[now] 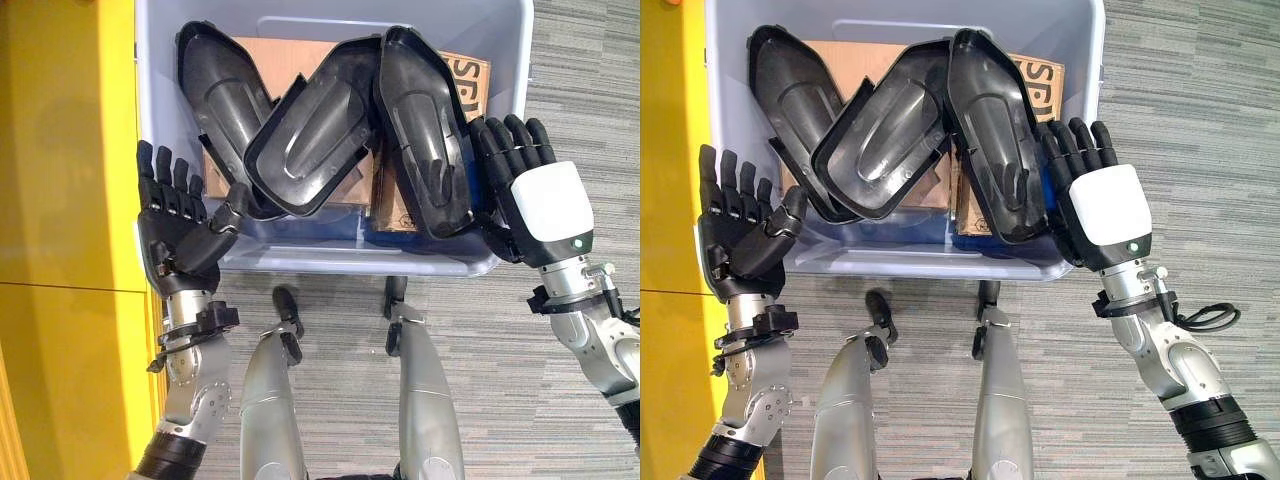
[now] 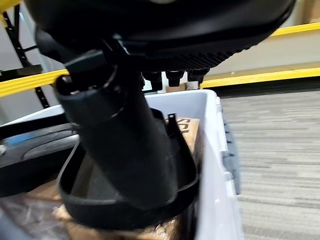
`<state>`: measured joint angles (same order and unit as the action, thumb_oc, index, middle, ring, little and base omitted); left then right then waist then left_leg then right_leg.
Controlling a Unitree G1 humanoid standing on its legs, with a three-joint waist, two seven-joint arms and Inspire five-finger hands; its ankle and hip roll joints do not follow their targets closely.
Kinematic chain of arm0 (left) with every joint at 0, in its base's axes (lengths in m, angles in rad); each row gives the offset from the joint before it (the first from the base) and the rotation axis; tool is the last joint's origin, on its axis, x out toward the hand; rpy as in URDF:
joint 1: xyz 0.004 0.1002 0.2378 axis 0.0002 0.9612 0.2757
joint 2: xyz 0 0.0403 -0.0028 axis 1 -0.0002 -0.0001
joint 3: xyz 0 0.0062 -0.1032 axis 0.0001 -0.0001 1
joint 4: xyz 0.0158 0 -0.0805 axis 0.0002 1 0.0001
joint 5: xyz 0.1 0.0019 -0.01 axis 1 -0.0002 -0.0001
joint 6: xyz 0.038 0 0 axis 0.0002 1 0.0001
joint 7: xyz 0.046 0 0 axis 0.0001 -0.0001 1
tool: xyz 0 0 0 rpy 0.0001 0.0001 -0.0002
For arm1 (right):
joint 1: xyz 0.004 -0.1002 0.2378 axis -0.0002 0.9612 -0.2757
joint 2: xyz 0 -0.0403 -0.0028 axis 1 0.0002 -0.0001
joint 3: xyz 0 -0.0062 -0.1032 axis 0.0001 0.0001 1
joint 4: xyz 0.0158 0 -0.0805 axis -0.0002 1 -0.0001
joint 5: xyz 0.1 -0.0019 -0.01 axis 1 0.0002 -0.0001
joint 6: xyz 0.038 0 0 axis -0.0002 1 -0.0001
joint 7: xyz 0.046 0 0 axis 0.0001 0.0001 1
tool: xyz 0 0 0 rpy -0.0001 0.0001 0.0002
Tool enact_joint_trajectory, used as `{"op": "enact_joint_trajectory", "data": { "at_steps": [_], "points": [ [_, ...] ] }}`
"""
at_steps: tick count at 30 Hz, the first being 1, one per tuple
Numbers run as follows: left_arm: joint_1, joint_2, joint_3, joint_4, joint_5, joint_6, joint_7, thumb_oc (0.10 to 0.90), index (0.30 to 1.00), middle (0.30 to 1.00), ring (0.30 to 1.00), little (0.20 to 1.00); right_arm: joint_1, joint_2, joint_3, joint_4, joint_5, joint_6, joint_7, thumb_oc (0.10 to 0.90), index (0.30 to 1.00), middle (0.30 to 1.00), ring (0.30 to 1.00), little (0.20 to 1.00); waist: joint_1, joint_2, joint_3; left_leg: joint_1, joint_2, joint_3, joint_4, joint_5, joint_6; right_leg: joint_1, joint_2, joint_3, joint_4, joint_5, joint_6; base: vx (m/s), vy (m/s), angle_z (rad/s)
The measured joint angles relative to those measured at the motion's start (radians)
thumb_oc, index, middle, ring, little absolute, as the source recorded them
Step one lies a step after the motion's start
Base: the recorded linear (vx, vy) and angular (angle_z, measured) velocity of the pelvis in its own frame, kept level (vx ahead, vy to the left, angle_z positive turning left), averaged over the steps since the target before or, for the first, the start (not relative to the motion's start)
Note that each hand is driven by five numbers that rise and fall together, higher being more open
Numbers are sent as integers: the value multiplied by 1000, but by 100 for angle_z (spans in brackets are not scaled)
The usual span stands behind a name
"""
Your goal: Move parts from the plastic box to the shelf.
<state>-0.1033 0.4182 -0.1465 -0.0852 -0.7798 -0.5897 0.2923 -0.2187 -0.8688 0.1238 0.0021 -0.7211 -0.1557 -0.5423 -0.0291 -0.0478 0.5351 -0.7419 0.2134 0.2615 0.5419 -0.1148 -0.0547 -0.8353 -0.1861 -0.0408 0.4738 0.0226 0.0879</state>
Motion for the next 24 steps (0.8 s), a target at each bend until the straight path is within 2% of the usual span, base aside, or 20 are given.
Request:
{"op": "enact_joint_trajectory", "data": {
  "at_steps": [4,8,9,14,16,20,24],
  "points": [
    [13,0,2,-2,0,0,-1,900,1000,1000,1000,1000,50,59,-62,-5,28,-4,-118,900,1000,1000,1000,1000,2,0,0,19,0,3,1,-6,0,14,1,4,5,-6,2,6,30,-2],
    [8,-1,3,-10,0,1,3,900,1000,1000,1000,1000,64,124,-141,-72,33,-34,-223,900,1000,1000,1000,1000,-19,0,0,38,0,9,6,-12,1,32,1,8,6,-7,2,7,64,-3],
    [7,-3,0,-10,-1,3,3,900,1000,1000,1000,1000,54,137,-145,-94,23,-43,-281,900,1000,1000,1000,1000,-25,1,-1,50,1,11,8,-13,1,44,1,10,4,-5,3,-65,26,-3],
    [-24,-2,0,-45,-1,6,19,900,1000,1000,1000,1000,15,136,-259,-203,18,-77,-433,900,1000,1000,1000,1000,-26,2,-1,62,-1,34,-4,-11,5,44,3,32,-17,13,6,1,47,-10],
    [-24,-2,2,-46,-1,12,24,900,1000,1000,1000,1000,-19,135,-304,-205,19,-76,-453,900,1000,1000,1000,1000,-27,4,0,63,-1,37,-5,-11,6,44,3,34,-22,16,7,21,49,-6],
    [-16,-7,2,-46,-2,33,24,900,1000,1000,1000,1000,-34,135,-315,-226,27,-70,-423,900,1000,1000,1000,1000,-22,12,0,65,-2,36,-6,-8,6,44,4,34,-21,19,6,5,9,0],
    [-7,-7,5,-46,-2,46,23,900,1000,1000,1000,1000,-16,135,-313,-234,12,-69,-329,900,1000,1000,1000,1000,-19,16,0,69,-3,36,-4,-8,6,47,3,34,-16,19,6,0,0,0]
  ]
}}
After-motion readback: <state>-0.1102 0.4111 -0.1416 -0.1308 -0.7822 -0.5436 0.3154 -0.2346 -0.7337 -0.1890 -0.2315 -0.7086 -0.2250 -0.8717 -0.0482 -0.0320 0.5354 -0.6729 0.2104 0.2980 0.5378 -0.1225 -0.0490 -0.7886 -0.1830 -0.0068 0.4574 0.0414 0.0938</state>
